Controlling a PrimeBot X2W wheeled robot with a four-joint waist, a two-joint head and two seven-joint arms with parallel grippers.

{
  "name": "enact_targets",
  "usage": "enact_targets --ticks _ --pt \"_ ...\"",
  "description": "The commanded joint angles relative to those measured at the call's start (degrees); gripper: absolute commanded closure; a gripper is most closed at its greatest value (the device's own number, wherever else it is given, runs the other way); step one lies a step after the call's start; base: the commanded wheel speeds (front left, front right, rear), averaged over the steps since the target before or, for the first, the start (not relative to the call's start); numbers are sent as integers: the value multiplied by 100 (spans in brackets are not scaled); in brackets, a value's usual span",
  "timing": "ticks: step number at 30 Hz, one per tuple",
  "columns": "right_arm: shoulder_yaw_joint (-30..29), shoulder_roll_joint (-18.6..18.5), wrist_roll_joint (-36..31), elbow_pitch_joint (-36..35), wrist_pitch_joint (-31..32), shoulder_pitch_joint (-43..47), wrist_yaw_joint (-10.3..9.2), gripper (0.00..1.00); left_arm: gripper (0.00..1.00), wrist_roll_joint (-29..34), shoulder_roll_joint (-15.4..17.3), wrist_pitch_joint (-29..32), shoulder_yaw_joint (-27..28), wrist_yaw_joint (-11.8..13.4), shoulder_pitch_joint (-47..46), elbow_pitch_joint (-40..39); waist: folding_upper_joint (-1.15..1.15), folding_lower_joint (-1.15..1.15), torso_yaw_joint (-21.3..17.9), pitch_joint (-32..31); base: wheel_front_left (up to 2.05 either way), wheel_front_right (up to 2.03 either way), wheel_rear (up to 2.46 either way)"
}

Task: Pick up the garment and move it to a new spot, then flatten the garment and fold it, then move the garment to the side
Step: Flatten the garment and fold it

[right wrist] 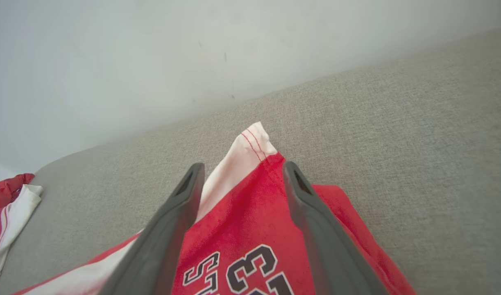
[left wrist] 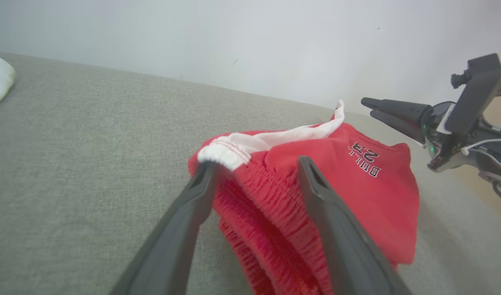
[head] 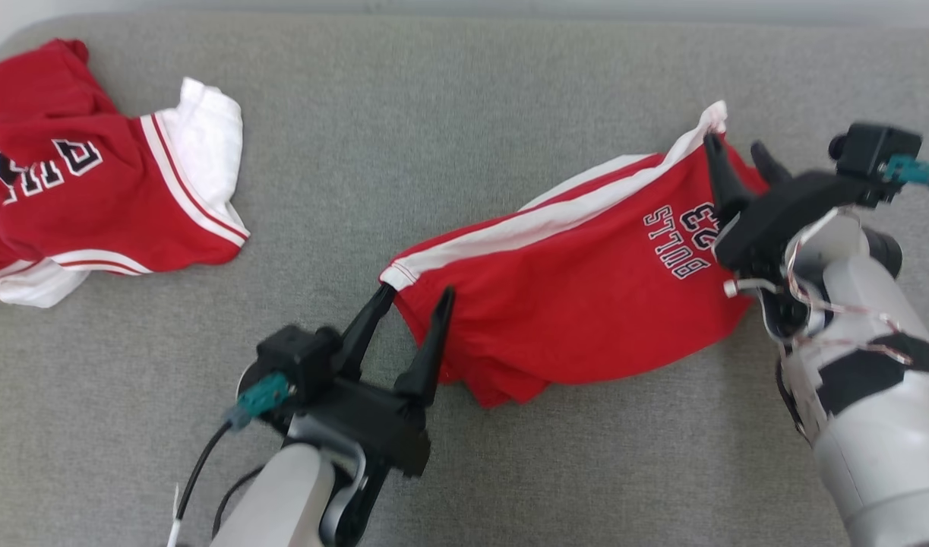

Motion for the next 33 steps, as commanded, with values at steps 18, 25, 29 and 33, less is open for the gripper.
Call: enact_targets --ticks 18,25,29,33 --pt "1375 -1347 238 162 -362 816 6 0 0 947 197 -4 2006 341 1794 -1628 -1 -1 336 -447 0 0 0" --pt "1464 -1427 178 616 -423 592 6 0 0 1479 53 -4 2463 357 2009 -2029 -1 -1 469 -218 0 0 0" --pt "1493 -1410 165 936 -390 491 6 0 0 1581 5 -4 2566 304 2047 -2056 -1 -1 515 -165 0 0 0" --pt "1579 -1279 341 1113 -262 504 7 100 0 1578 -18 -4 2601 291 2082 -1992 -1 -1 489 -161 0 0 0"
